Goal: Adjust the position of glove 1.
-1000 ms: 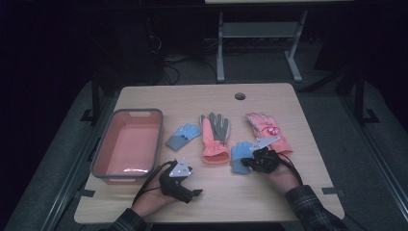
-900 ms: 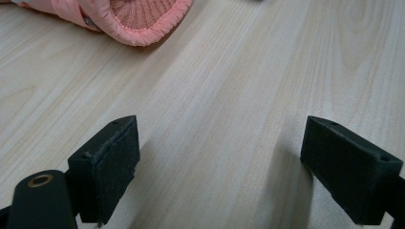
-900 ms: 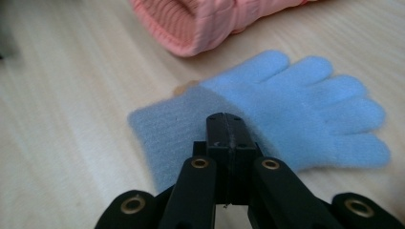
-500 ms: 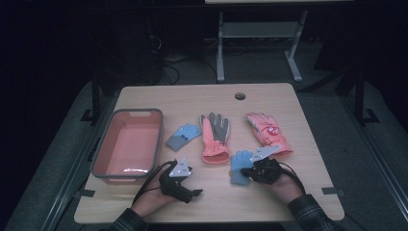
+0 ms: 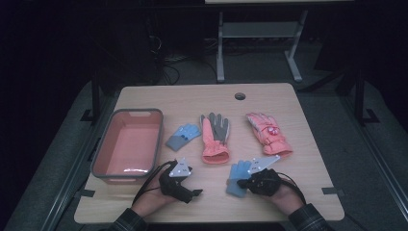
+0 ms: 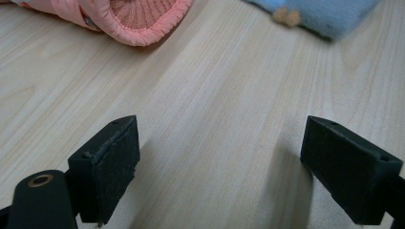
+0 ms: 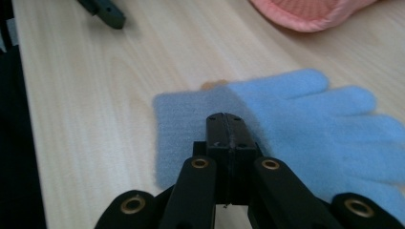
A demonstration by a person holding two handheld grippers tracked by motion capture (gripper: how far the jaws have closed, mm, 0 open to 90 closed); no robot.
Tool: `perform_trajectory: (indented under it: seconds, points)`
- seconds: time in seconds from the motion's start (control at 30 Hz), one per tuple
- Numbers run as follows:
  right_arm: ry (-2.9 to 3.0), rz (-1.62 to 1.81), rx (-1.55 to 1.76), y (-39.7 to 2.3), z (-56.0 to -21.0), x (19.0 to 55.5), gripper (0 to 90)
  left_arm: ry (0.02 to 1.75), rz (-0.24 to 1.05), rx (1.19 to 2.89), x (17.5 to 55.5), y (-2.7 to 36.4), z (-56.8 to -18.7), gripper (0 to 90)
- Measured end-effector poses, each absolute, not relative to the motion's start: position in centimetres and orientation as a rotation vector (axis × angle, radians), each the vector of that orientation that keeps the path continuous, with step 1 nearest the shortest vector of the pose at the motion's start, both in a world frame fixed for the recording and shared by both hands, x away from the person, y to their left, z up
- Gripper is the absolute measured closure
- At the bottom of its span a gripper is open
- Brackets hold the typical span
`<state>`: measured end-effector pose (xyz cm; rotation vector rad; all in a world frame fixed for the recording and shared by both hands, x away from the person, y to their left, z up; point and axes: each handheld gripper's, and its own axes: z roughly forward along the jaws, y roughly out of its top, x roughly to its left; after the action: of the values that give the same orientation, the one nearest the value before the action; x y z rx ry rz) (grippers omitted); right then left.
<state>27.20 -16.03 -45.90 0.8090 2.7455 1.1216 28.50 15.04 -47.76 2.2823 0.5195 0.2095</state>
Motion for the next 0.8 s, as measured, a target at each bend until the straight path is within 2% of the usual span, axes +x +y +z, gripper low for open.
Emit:
perform_trajectory:
  seconds: [0.4, 0.8]
  points:
    - [2.722, 1.167, 0.806, -17.6, -45.4, 27.9, 89.8, 0.514, 0.212, 2.288, 28.5, 15.1, -47.7, 12.4]
    - [2.810, 1.149, 0.726, -15.0, -46.1, 27.4, 89.8, 0.515, 0.208, 2.293, 28.5, 15.1, -47.7, 12.4]
